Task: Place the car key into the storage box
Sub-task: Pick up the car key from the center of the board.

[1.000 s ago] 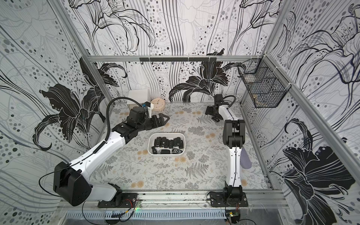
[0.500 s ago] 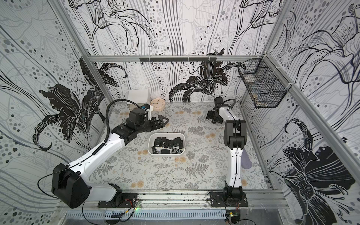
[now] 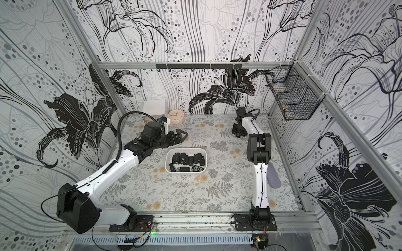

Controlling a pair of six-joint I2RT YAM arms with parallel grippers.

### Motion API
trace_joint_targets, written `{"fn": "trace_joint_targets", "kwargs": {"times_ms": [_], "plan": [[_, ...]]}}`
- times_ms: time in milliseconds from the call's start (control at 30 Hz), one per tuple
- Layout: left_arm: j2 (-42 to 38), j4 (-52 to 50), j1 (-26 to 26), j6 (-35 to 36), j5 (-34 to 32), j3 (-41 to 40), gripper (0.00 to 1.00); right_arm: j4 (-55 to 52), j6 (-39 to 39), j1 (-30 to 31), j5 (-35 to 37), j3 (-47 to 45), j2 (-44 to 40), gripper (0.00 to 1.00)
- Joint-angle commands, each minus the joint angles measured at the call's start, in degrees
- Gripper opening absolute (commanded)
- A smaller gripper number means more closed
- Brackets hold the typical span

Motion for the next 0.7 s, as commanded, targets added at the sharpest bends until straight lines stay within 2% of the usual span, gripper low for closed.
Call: {"fn": "trace_joint_targets", "kwargs": {"times_ms": [0, 133, 167, 367, 667], "plan": [[-1.9, 1.4, -0.2, -0.7, -0.2, -0.7, 0.99, -3.3, 0.3, 0.4, 1.3, 0.2, 0.7, 0.39], [-2.3, 1.4, -0.2, -1.0, -0.3, -1.1, 0.99, -0.9, 0.5, 0.7, 0.9, -3.5, -2.8, 0.25], [-2.5, 1.4, -0.2, -1.1, -0.3, -1.2, 0.99, -0.4, 0.5, 0.8, 0.8, -4.3, -3.8, 0.24], [-3.1, 0.8, -0.1, -0.8, -0.4, -1.4, 0.99, 0.9, 1.4, 2.3, 0.6, -8.2, -10.1, 0.25], [-3.8, -1.9, -0.2, 0.0, -1.1, -1.8, 0.99, 5.0, 4.7, 8.1, -1.2, -20.5, -24.7, 0.26]]}}
